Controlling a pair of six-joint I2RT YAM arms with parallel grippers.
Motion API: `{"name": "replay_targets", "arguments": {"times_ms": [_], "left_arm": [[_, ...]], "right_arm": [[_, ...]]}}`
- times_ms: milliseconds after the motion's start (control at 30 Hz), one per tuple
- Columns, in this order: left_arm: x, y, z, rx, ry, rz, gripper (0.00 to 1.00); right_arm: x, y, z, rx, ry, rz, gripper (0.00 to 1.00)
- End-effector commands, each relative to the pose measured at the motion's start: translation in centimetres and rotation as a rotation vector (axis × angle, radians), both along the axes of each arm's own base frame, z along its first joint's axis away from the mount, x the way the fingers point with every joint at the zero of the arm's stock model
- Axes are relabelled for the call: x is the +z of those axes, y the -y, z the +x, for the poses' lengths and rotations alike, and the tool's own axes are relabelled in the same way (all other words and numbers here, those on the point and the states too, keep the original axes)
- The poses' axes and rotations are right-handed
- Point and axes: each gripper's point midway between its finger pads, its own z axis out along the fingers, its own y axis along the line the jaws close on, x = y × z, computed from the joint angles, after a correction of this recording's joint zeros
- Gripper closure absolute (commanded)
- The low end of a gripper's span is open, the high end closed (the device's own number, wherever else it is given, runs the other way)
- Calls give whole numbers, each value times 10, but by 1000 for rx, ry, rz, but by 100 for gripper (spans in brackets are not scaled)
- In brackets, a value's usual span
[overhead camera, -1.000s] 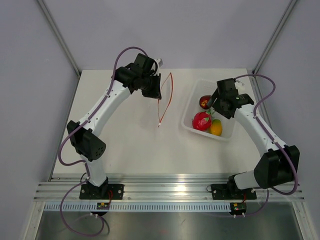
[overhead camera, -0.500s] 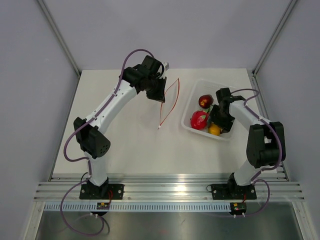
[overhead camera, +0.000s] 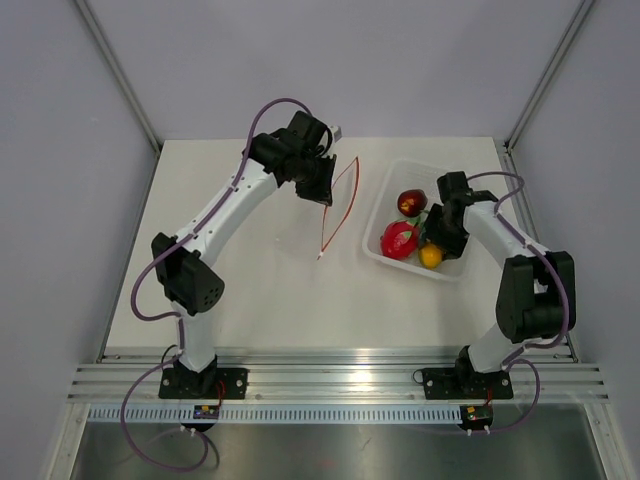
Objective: Place the food in the zip-top bag and seal the zipper
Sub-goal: Pick up the fake fruit from the bin, then place the fake fruit in the bin, then adjust the zipper food storage bag at the center of the board.
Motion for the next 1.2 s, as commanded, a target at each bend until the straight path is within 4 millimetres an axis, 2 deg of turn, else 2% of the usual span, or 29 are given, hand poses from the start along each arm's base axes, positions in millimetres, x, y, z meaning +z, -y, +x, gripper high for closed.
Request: {"name": "replay_targets", "arguments": {"times_ms": [0,100,167,200,233,267,333,367,400,433,467,500,567,600,667,700,767,867,967,1000,1133,1167], "left_arm": [[11,15,5,-15,44,-22,100],[12,26,1,-37,43,-32,100],[9,30,0,-46,41,-30,100],[9,32,-1,-50,42,-29,100],[8,32,0,-51,43,-26,100],[10,32,0,-51,45,-28,100],[14,30,0,-52,58,-27,100],[16,30,-1,-53,62,-28,100],[17,30,0,-55,66,-31,100],[19,29,-1,-53,69,-34,100],[20,30,-2,-57,69,-40,100],[21,31,-3,-58,67,-45,100],[24,32,-5,-64,64,-59,100],[24,32,-5,-63,63,-62,100],[27,33,-6,-66,65,-70,100],[28,32,-6,-64,67,-70,100],[31,30,-7,-61,75,-67,100],[34,29,-7,-57,83,-71,100],[41,27,-8,-52,99,-78,100],[43,27,-9,-50,102,-81,100],[55,20,-8,-29,139,-82,100],[60,17,-8,-23,154,-83,100]], "right_arm": [[47,9,10,-25,146,-27,80],[65,13,7,-40,200,-40,80],[67,14,5,-28,198,-47,78],[61,16,4,-23,173,-61,72],[56,18,2,-19,148,-76,42],[51,23,-6,-21,95,-100,20],[53,33,-6,-46,71,-158,8],[61,34,-5,-45,86,-160,7],[82,28,1,-40,155,-124,5],[94,22,5,-27,197,-95,5],[108,15,12,-20,251,-56,4],[133,-2,19,14,322,28,5],[157,-26,28,46,388,108,7],[176,-55,31,115,430,145,8],[189,-87,32,182,448,176,8],[196,-112,32,241,458,201,10],[201,-144,31,296,459,301,13],[196,-177,33,332,460,374,20],[178,-202,33,373,408,422,24],[163,-208,32,379,368,432,26],[135,-213,38,371,311,415,46],[134,-213,40,369,311,411,58]]}}
